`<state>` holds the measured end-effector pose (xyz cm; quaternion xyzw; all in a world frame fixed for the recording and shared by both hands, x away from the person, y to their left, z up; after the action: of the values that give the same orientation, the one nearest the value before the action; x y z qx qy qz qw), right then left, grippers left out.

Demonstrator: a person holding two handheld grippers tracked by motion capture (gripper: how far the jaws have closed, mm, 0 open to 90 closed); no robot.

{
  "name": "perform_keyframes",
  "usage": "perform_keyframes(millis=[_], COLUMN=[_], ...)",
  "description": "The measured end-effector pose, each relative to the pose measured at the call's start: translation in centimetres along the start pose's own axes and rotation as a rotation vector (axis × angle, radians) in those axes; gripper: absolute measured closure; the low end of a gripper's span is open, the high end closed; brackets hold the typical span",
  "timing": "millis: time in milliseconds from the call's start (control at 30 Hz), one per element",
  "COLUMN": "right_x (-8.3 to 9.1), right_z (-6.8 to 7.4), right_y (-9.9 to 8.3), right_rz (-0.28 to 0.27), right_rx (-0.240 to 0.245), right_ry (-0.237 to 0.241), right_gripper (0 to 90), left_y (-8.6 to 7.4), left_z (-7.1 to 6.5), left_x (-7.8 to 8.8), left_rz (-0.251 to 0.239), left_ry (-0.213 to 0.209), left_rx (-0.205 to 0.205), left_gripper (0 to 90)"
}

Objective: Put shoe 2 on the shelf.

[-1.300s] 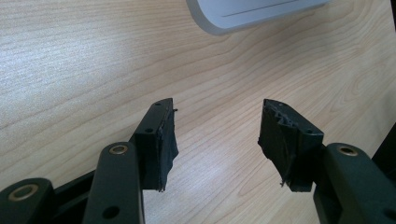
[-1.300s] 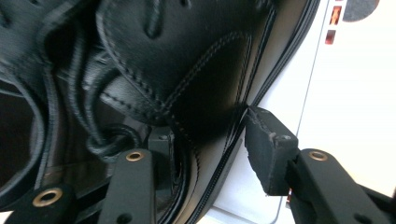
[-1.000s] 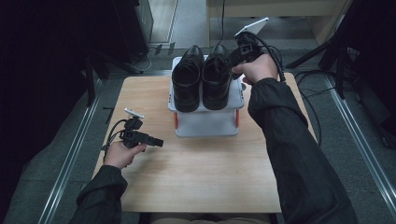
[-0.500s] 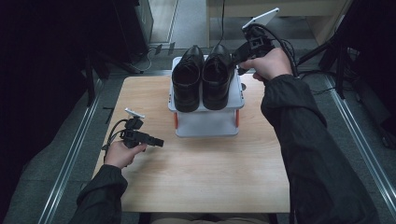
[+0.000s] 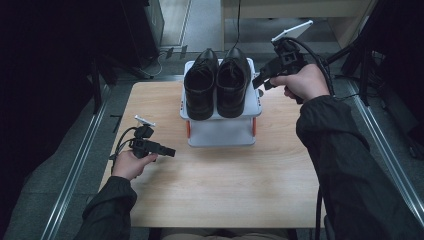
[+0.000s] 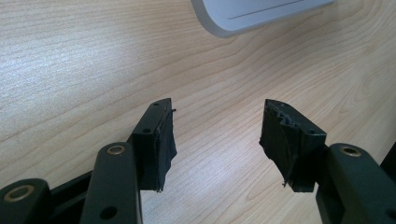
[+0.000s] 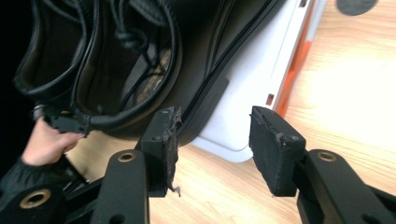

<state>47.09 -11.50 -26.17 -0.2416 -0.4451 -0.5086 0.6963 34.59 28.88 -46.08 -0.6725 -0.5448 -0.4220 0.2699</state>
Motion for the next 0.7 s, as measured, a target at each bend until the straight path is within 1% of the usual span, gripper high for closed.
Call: perform_keyframes(millis=[67, 233, 367, 433, 600, 700], right_x=[-0.2, -0.9, -2.1, -2.8, -4.4, -5.7], right_z=[-0.3, -1.3, -2.3, -3.0, -4.3, -5.4], right_y=[-0.5, -1.8, -3.1, -3.8, -5.4, -6.5], right_rz=[-0.007, -0.006, 0.014, 0.020, 0.030, 0.021], right_rx=[0.003, 0.000, 0.012, 0.014, 0.025, 0.024], right_ry=[0.015, 0.030, 0.003, 0.003, 0.026, 0.064], right_gripper=[52.8, 52.8, 52.8, 52.8, 53.4, 53.6], left_y=[0.0, 0.0, 0.0, 0.0, 0.1, 0.1], left_z=[0.0, 0.0, 0.1, 0.1, 0.0, 0.0], left_x=[0.0, 0.1, 0.3, 0.3, 0.3, 0.2], left_rz=[0.000, 0.001, -0.007, -0.007, -0.015, -0.017], left_ry=[0.000, -0.004, -0.006, -0.005, -0.002, 0.002], left_rx=[0.000, -0.002, 0.002, 0.006, 0.001, -0.002], left_gripper=[43.6, 43.6, 43.6, 43.5, 43.5, 43.5])
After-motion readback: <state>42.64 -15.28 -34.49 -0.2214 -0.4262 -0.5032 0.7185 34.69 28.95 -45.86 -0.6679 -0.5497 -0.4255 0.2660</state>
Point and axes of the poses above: each handheld gripper's, and its own axes: x roughly backward along the jaws, y roughly out of its top, z roughly to its left, the point moved 2 cm from there along -x, roughly forward along the jaws, and after that the axes turned 14 degrees about z, right-handed, at the moved point
